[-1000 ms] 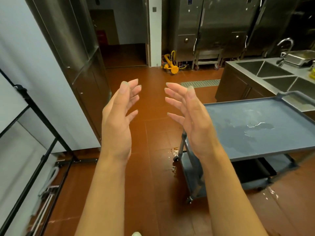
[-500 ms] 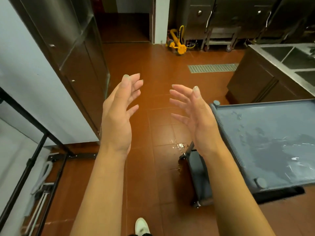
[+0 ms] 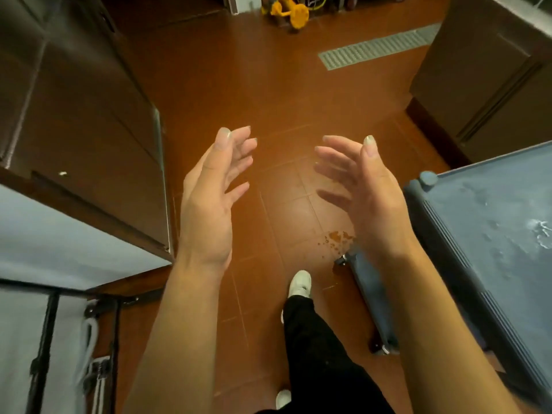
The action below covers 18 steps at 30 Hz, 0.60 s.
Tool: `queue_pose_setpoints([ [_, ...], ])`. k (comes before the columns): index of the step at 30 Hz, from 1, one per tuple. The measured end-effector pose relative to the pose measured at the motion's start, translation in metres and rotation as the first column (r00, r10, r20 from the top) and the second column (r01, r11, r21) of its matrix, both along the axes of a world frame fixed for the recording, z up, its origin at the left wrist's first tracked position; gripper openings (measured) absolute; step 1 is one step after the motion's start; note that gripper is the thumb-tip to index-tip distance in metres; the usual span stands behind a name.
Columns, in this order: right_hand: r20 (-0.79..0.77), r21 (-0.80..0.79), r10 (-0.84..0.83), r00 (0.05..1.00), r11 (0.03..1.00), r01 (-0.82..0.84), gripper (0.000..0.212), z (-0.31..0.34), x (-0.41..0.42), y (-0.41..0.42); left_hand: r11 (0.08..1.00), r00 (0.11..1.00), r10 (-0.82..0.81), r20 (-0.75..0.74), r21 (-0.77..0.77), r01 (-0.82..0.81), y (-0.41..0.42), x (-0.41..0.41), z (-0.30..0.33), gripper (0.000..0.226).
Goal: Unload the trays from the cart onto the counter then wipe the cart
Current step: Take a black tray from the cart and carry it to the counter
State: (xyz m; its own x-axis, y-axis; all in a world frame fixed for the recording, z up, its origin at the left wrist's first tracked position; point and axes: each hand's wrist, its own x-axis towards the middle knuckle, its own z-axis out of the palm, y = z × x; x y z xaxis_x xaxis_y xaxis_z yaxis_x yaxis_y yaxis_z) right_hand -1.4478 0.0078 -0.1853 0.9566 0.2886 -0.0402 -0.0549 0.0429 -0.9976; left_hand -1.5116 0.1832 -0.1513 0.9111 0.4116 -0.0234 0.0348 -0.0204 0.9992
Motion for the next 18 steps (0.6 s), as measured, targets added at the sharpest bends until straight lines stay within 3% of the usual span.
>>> queue_pose_setpoints([
  [6,-0.069,0.019,0.006,0.998,1.000,-0.005,0.057,-0.014,0.152,0.046,0.999,0.995,0.000,-0.098,0.035,0.003,0.041,0.153,-0.012,0.065],
  [11,-0.036,0.026,-0.012,0.999,1.000,0.013,0.056,0.000,0.254,0.063,0.999,0.998,-0.021,-0.056,0.043,0.024,0.065,0.254,0.003,0.075],
  [18,-0.008,0.020,-0.146,0.989,0.989,0.146,0.055,0.009,0.362,0.049,0.994,0.993,-0.112,-0.035,0.008,0.112,0.066,0.379,0.004,0.065],
])
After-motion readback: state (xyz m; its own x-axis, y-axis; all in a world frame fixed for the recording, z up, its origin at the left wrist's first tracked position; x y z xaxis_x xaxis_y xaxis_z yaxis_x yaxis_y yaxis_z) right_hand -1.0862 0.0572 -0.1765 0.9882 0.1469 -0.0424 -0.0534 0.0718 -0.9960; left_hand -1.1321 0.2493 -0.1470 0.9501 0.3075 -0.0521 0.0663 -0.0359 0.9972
